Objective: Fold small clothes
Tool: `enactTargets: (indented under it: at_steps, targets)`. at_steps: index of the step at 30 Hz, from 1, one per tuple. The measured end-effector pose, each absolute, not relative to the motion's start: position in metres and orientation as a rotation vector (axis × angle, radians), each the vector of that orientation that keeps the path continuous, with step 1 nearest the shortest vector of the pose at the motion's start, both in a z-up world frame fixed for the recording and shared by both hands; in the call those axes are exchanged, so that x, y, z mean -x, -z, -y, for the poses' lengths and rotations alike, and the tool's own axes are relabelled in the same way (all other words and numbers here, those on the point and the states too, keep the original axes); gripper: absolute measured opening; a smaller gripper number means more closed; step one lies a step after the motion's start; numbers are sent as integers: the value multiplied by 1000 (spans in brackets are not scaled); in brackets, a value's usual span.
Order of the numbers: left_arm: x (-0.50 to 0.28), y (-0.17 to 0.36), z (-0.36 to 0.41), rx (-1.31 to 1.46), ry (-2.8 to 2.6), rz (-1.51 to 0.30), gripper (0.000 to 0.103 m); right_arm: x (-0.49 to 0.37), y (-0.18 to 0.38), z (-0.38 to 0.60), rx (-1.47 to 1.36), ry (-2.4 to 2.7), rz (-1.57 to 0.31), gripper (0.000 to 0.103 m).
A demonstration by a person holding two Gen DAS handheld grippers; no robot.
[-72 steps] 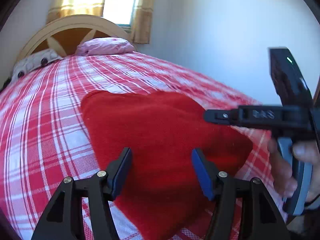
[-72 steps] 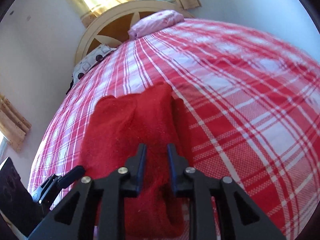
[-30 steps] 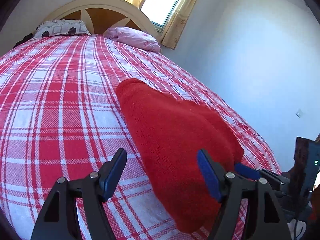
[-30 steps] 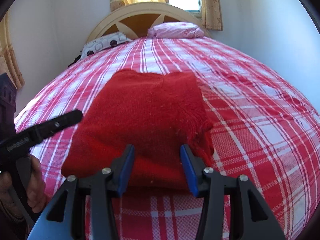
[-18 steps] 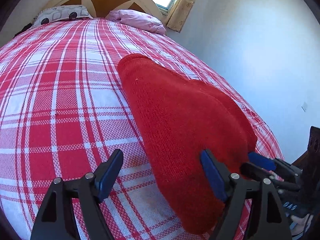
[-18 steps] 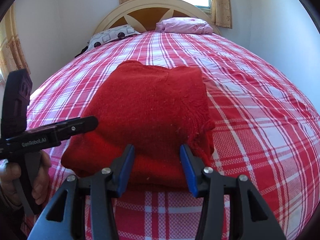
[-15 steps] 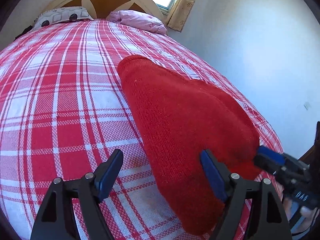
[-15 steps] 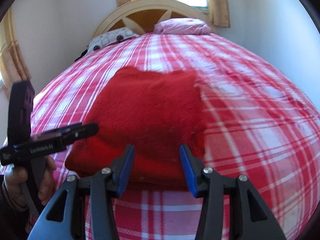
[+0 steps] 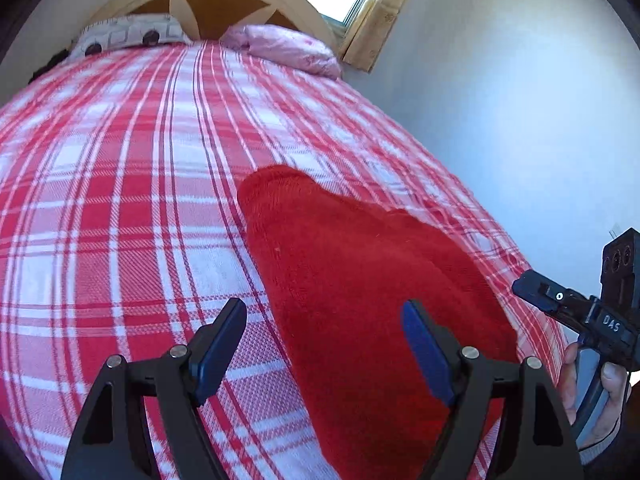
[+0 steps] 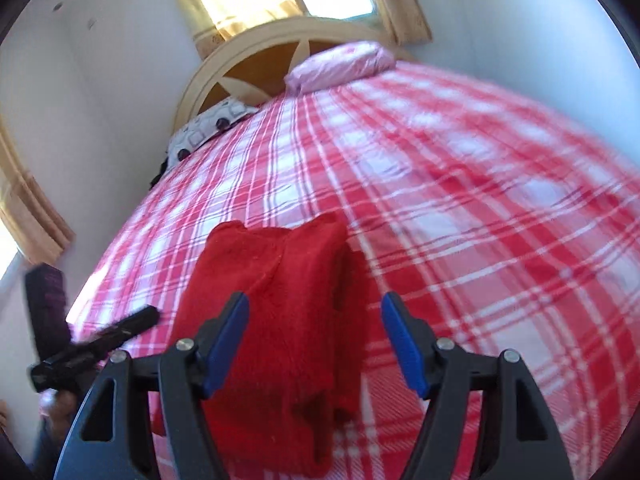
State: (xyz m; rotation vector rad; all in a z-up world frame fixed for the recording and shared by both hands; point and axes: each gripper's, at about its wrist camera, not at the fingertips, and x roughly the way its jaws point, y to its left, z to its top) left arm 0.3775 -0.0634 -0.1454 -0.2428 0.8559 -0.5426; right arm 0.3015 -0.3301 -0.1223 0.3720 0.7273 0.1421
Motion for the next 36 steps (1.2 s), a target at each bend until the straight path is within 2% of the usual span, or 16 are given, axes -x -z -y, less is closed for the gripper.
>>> enactTargets:
  at_steps: [7, 15, 17, 19, 20, 21, 29, 36]
  targets:
    - [-388, 182, 67, 296, 579, -938, 80, -340, 159, 337, -498, -225, -857, 72]
    - [-383, 180, 80, 246, 595, -900, 80, -348, 194, 357, -595, -251, -919, 70]
    - [-382, 179, 86, 224, 597, -897, 80, -348, 196, 356, -588, -258, -919, 66]
    - [-381, 179, 87, 216, 597, -894, 80, -348, 195, 354, -575, -282, -916, 56]
    - [-381, 179, 86, 218, 597, -894, 80, -348, 195, 353, -585, -306, -917, 47]
    - [-381, 179, 86, 220, 598, -894, 80, -350, 197, 352, -602, -332, -920, 46]
    - [-381, 181, 82, 236, 619, -893, 80, -346, 207, 358, -651, -337, -898, 42]
    - [-380, 181, 81, 222, 625, -885, 77, -335, 202, 344, -532, -289, -854, 40]
